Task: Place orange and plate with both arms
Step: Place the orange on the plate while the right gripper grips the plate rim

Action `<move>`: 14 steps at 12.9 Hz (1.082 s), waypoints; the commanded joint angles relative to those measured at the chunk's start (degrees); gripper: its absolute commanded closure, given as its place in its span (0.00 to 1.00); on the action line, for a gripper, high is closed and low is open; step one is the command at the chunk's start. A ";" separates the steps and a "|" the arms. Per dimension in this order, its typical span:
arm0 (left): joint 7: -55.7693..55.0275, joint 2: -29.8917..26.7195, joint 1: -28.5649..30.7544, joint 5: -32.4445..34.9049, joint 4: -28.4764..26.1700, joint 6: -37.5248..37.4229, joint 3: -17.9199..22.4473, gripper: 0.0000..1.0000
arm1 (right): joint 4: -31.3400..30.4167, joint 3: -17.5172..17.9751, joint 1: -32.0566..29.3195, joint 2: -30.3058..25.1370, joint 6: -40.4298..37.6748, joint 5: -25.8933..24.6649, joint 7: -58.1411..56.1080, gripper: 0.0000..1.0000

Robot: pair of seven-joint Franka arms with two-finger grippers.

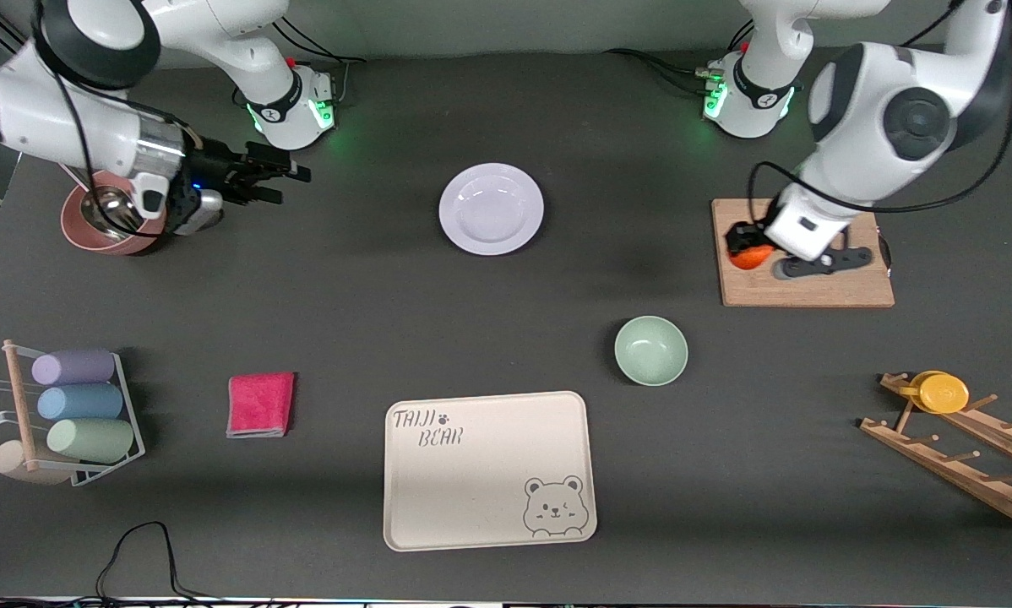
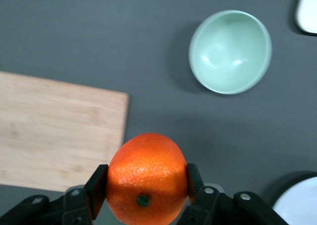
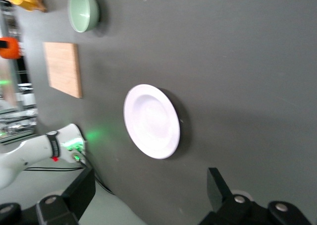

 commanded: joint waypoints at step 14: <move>-38.58 27.69 -33.41 -0.37 13.08 20.59 -6.32 0.99 | -12.80 0.42 5.04 29.85 8.50 53.22 -59.64 0.00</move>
